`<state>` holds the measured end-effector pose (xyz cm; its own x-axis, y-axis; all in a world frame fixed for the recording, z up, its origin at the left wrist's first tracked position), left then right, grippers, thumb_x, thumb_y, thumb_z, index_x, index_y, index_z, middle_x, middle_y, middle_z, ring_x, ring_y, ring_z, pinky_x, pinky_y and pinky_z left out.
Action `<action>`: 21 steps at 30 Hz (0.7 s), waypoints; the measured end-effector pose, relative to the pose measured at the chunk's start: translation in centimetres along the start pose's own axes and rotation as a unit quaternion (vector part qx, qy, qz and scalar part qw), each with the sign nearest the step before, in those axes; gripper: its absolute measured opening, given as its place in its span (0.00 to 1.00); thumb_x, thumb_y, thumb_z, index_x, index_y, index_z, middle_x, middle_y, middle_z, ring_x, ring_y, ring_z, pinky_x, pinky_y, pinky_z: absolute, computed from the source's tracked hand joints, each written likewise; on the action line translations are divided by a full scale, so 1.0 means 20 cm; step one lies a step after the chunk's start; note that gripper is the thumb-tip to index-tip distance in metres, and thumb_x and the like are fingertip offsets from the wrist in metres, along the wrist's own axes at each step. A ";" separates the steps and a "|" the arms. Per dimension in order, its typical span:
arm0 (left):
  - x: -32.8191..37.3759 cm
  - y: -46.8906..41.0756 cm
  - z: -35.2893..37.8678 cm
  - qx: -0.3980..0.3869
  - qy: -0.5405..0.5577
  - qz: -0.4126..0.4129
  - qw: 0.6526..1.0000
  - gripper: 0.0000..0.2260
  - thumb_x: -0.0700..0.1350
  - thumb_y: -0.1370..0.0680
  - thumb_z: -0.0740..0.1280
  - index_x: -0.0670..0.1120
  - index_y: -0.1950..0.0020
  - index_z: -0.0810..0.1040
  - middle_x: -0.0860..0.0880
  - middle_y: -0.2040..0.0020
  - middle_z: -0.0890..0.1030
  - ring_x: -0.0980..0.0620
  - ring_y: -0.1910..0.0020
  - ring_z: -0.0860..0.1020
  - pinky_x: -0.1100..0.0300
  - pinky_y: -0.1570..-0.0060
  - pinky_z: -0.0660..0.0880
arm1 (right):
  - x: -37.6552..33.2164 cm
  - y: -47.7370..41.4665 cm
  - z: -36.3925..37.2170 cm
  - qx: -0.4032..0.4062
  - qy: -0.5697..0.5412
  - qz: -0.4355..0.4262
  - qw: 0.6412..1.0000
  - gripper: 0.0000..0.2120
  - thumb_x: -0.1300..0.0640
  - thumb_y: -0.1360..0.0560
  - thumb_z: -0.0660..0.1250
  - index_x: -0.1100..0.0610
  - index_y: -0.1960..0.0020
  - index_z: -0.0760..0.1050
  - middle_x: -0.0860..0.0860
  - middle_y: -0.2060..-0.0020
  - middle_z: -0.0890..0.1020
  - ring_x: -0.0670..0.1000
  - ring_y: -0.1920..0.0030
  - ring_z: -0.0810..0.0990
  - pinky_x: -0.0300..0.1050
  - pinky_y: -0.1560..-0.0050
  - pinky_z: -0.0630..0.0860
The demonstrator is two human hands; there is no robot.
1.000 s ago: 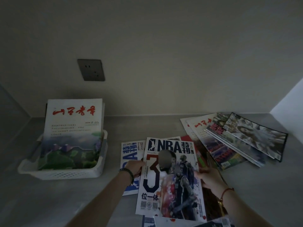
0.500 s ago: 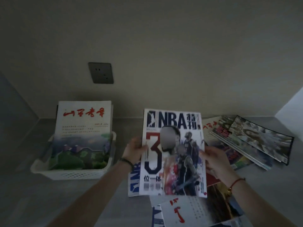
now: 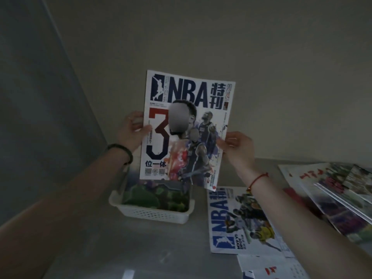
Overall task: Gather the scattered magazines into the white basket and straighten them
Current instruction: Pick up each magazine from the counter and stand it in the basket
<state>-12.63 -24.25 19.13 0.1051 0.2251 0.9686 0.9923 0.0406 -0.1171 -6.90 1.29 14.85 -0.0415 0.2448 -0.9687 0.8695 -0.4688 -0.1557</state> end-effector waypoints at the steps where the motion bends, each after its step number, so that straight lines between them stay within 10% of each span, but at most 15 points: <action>1: -0.04 -0.02 -0.06 0.005 -0.011 -0.008 1.000 0.13 0.33 0.27 0.66 0.42 0.45 0.71 0.41 0.51 0.79 0.45 0.50 0.76 0.47 0.48 0.76 | 0.00 0.00 0.08 -0.009 0.001 0.000 1.000 0.10 0.63 0.31 0.73 0.55 0.65 0.73 0.49 0.70 0.79 0.49 0.67 0.78 0.36 0.67 0.76; 5: -0.26 -0.07 -0.23 0.028 -0.060 -0.057 0.996 0.15 0.34 0.26 0.65 0.38 0.41 0.70 0.36 0.52 0.79 0.38 0.47 0.76 0.57 0.50 0.72 | 0.04 0.05 0.33 -0.037 0.043 0.004 0.998 0.08 0.61 0.30 0.71 0.58 0.65 0.75 0.49 0.72 0.78 0.45 0.70 0.75 0.23 0.73 0.70; 9: -0.48 -0.09 -0.28 0.022 -0.112 -0.080 0.990 0.12 0.35 0.27 0.66 0.41 0.44 0.72 0.41 0.48 0.79 0.41 0.44 0.76 0.56 0.49 0.70 | 0.16 0.11 0.48 -0.064 0.102 0.048 0.992 0.16 0.56 0.27 0.69 0.69 0.65 0.76 0.63 0.68 0.82 0.57 0.69 0.78 0.45 0.61 0.79; 14: -0.63 -0.12 -0.27 -0.013 -0.140 -0.109 0.984 0.12 0.33 0.28 0.67 0.38 0.45 0.74 0.41 0.51 0.80 0.43 0.47 0.76 0.52 0.42 0.71 | 0.29 0.16 0.53 -0.067 0.132 0.097 0.984 0.19 0.54 0.28 0.69 0.55 0.75 0.70 0.48 0.80 0.72 0.42 0.79 0.67 0.27 0.78 0.64; 21: -0.72 -0.12 -0.22 -0.022 -0.152 -0.110 0.982 0.14 0.34 0.28 0.67 0.39 0.43 0.75 0.39 0.46 0.80 0.42 0.46 0.77 0.55 0.49 0.72 | 0.36 0.21 0.54 -0.046 0.199 0.126 0.971 0.11 0.55 0.27 0.68 0.64 0.60 0.80 0.60 0.62 0.84 0.57 0.61 0.81 0.49 0.55 0.79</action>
<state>-16.27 -31.96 6.51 -0.1298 0.4958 0.8587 0.9914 0.0798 0.1038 -8.93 -8.07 5.18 0.3547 0.4491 -0.8201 0.8686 -0.4828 0.1113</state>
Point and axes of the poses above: each hand's wrist, its own y-axis away from the middle knuckle, its own z-axis out of the palm, x = y × z, the point moved 2 cm from there along -y, towards the middle knuckle
